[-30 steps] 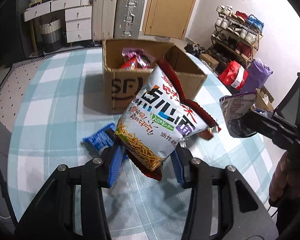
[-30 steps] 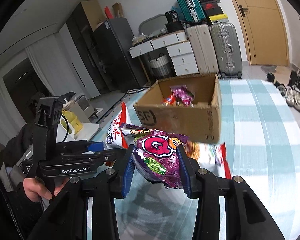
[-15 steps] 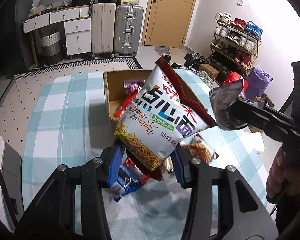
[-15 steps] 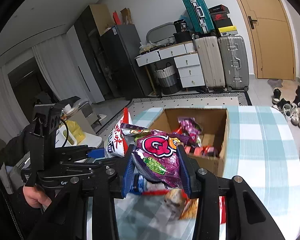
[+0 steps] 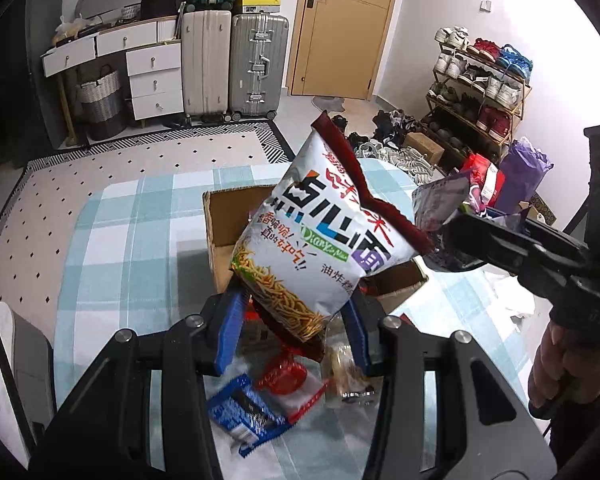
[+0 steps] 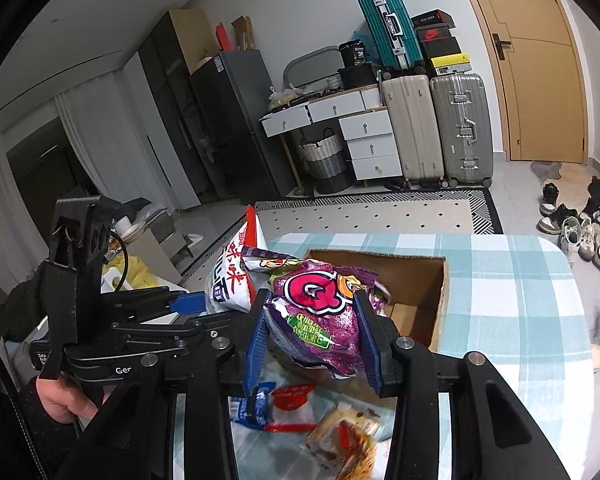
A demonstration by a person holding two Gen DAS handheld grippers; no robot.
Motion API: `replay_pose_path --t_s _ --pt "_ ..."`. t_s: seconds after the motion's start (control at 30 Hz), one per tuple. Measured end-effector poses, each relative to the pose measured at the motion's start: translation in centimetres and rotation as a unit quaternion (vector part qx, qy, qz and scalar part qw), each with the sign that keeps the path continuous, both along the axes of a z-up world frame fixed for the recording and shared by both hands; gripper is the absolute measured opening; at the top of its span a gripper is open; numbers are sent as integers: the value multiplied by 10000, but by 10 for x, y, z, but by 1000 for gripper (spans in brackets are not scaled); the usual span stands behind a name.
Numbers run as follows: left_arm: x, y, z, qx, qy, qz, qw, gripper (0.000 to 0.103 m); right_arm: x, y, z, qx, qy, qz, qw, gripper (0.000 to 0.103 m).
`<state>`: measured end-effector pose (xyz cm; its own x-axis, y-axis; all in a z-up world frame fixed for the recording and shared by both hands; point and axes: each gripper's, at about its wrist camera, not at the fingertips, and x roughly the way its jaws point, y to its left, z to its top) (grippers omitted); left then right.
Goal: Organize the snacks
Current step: 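Carry both bags over the box and open both tools to drop them, then withdraw both tools from the box back toward the remaining snacks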
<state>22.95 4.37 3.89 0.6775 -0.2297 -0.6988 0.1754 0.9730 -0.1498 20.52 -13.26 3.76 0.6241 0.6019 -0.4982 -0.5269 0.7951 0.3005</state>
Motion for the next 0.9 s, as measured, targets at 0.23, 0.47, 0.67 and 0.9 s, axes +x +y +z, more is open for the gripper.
replay_pose_path --t_s 0.23,0.47,0.67,0.9 --pt "41 -2 -14 -22 213 -18 9998 42 33 0 -2 31 48 -39 10000 40" --pt "75 -4 -31 53 387 -29 9992 42 68 6 -17 -11 191 -34 9998 40" --pt "96 -4 -52 100 561 -49 9984 42 90 5 -36 2 376 -89 9993 40" --pt "120 -2 -77 220 797 0 9966 61 108 6 -56 -179 502 -263 9982 48"
